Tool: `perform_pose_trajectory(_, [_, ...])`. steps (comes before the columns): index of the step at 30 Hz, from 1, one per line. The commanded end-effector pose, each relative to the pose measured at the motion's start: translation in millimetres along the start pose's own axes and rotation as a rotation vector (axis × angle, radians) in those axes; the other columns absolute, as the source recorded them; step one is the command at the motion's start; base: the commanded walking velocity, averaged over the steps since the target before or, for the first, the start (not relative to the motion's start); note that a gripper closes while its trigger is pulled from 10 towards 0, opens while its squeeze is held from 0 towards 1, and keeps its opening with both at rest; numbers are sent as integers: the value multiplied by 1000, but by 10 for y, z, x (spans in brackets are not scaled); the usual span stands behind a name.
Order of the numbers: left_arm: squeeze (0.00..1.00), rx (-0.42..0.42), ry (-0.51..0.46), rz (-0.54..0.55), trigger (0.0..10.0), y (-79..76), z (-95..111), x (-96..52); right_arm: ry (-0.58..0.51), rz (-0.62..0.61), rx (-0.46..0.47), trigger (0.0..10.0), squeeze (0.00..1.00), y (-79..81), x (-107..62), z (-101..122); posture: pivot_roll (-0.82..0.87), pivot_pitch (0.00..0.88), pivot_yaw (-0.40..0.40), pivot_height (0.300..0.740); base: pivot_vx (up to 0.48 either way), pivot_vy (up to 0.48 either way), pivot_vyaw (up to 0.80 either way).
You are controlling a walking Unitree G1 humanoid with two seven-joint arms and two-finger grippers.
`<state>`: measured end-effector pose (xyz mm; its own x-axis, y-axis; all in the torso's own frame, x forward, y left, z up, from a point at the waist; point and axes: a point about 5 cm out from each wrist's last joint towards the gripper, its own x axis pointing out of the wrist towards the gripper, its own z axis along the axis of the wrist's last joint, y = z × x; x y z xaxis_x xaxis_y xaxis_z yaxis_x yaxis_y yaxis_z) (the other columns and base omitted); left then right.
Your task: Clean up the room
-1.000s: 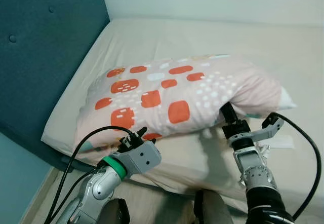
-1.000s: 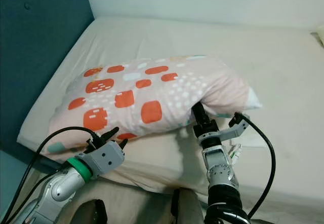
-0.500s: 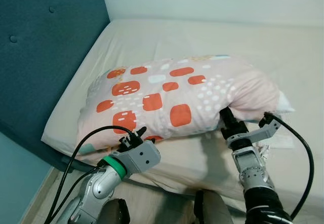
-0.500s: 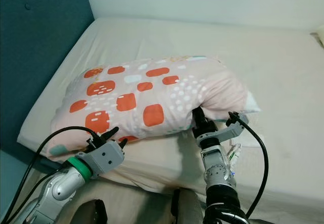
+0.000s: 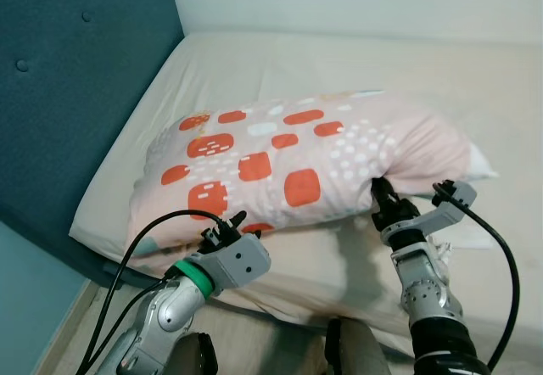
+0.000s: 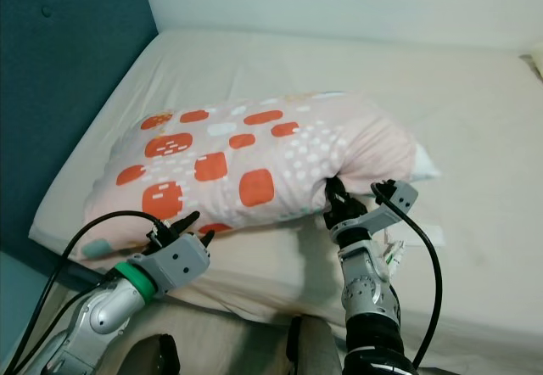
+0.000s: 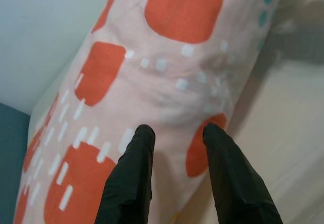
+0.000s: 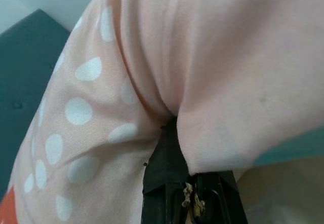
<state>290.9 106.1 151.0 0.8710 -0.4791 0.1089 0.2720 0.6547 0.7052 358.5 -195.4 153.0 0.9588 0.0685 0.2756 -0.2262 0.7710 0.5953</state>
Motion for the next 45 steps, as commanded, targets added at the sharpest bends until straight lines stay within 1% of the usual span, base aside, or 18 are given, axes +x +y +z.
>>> perform_pose_trajectory(1, [0,-1,30,-11,10000,-46,-75,-34,0,16,-28,10000,0,33,10,18,-70,174,92,599,0,0,0])
perform_pose_trajectory(3, [0,-4,26,-6,10000,-45,-64,-26,-27,72,-77,10000,0,139,57,103,-74,173,89,614,0,0,0])
perform_pose_trajectory(4, [0,-4,26,-6,10000,-45,-64,-26,-27,72,-77,10000,0,139,57,103,-74,173,89,614,0,0,0])
perform_pose_trajectory(7, [0,-10,17,4,10000,-38,-41,-14,-47,120,-119,10000,0,250,89,149,-74,172,88,629,0,0,0])
perform_pose_trajectory(10, [0,-24,10,21,10000,-18,-20,3,-50,128,-122,10000,0,278,96,153,-75,170,86,639,0,0,0])
perform_pose_trajectory(11, [0,-48,7,47,10000,20,0,19,-51,127,-121,10000,0,280,95,150,-75,168,85,644,0,0,0])
perform_pose_trajectory(12, [0,-48,7,47,10000,20,0,19,-51,127,-121,10000,0,280,95,150,-75,168,85,644,0,0,0])
perform_pose_trajectory(14, [0,-92,3,87,10000,84,28,43,-50,124,-123,10000,0,280,88,143,-75,167,84,654,0,0,0])
perform_pose_trajectory(16, [0,-199,12,146,10000,186,54,73,-47,123,-125,10000,0,277,73,127,-77,167,83,664,0,0,0])
perform_pose_trajectory(18, [0,-199,12,146,10000,186,54,73,-47,123,-125,10000,0,277,73,127,-77,167,83,664,0,0,0])
perform_pose_trajectory(19, [0,-265,15,185,10000,264,70,97,-42,120,-126,10000,0,271,58,117,-78,166,83,674,0,0,0])
perform_pose_trajectory(21, [0,-286,13,203,10000,304,82,116,-37,117,-127,10000,0,265,47,109,-79,165,82,684,0,0,0])
perform_pose_trajectory(24, [0,-293,9,213,10000,330,96,138,-31,115,-127,10000,0,261,34,93,-81,163,81,699,0,0,0])
perform_pose_trajectory(33, [0,-296,6,199,10000,277,116,147,-22,113,-133,10000,0,251,30,80,-86,157,78,739,0,0,0])
perform_pose_trajectory(43, [0,-302,5,194,10000,286,129,167,-10,101,-158,10000,0,219,23,77,-88,148,78,740,0,0,0])
perform_pose_trajectory(45, [0,-304,5,196,10000,289,129,176,6,96,-196,10000,0,217,30,66,-92,141,78,740,0,0,0])
